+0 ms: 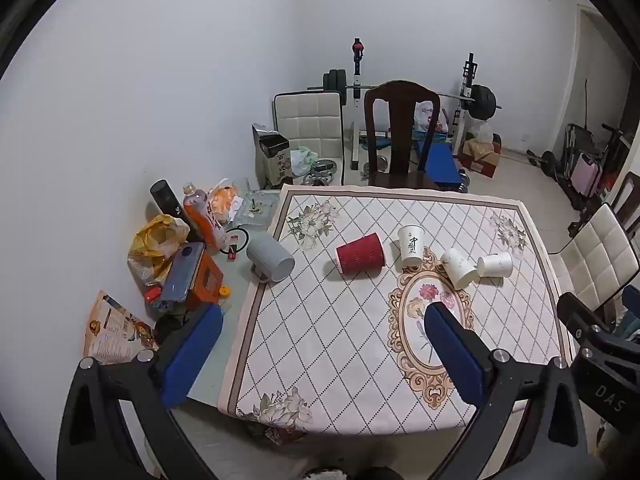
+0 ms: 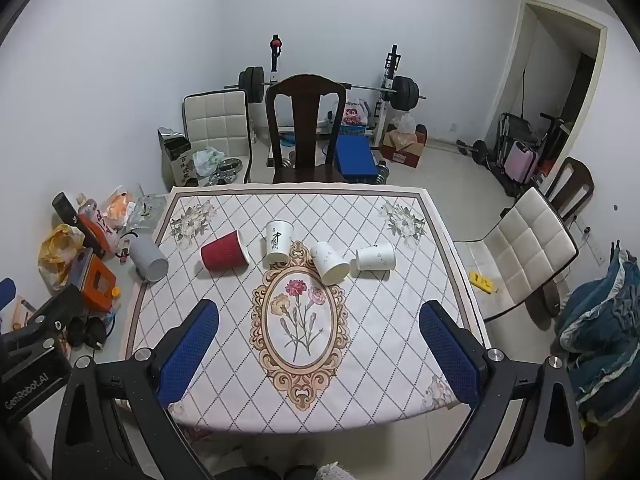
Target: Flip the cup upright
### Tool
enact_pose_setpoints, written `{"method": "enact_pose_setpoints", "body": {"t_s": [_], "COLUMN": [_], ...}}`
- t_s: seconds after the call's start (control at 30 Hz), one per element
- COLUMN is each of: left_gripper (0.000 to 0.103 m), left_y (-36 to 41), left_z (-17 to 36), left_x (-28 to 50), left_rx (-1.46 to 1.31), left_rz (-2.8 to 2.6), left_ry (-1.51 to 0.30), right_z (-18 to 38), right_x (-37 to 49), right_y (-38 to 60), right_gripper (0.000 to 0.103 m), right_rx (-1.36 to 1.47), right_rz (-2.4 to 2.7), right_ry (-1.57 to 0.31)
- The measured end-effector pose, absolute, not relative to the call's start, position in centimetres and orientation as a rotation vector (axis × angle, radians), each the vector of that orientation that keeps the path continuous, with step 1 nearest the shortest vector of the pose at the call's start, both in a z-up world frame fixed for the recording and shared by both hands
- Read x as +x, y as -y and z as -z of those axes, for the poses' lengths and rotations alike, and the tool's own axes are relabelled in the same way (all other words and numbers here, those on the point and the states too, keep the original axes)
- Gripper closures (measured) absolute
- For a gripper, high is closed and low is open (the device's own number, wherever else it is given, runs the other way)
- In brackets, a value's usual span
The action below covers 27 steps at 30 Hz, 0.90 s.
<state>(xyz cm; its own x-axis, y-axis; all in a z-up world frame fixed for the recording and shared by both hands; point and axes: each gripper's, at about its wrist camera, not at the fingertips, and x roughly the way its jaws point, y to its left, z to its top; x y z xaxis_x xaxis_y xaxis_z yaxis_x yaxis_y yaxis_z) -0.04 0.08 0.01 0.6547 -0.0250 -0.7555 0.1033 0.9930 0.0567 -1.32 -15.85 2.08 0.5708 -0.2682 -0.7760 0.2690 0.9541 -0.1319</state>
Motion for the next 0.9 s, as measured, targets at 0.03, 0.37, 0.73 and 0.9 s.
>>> {"method": "enact_pose_setpoints", "body": {"t_s": [0.03, 0.37, 0.73, 0.9], "left_gripper": [0.000, 0.000, 0.000, 0.000], "left_y": [-0.1, 0.2, 0.2, 0.2], "left_z": [0.0, 0.0, -0.6, -0.7], "left_x": [-0.1, -0.6, -1.4, -1.4], "left_rx": [0.099, 0.108, 0.092, 0.089], "left_rz": [0.074, 0.073, 0.088, 0.091], "left_ry": [-0.854, -0.854, -0.871, -0.867], "right_z": [-2.1, -2.5, -3.0, -3.4], "right_x": [-1.3, -1.7, -2.3, -2.8], "right_y": [15.9, 15.8, 16.3, 16.5], "right_gripper": [0.001, 0.001, 0.001, 0.001], "right_rx": [-0.008, -0.002, -0.002, -0.003], "right_rz": [0.319, 0.318, 0.319, 0.320], "right_ry": [-0.915, -0.922, -0.913, -0.910]}}
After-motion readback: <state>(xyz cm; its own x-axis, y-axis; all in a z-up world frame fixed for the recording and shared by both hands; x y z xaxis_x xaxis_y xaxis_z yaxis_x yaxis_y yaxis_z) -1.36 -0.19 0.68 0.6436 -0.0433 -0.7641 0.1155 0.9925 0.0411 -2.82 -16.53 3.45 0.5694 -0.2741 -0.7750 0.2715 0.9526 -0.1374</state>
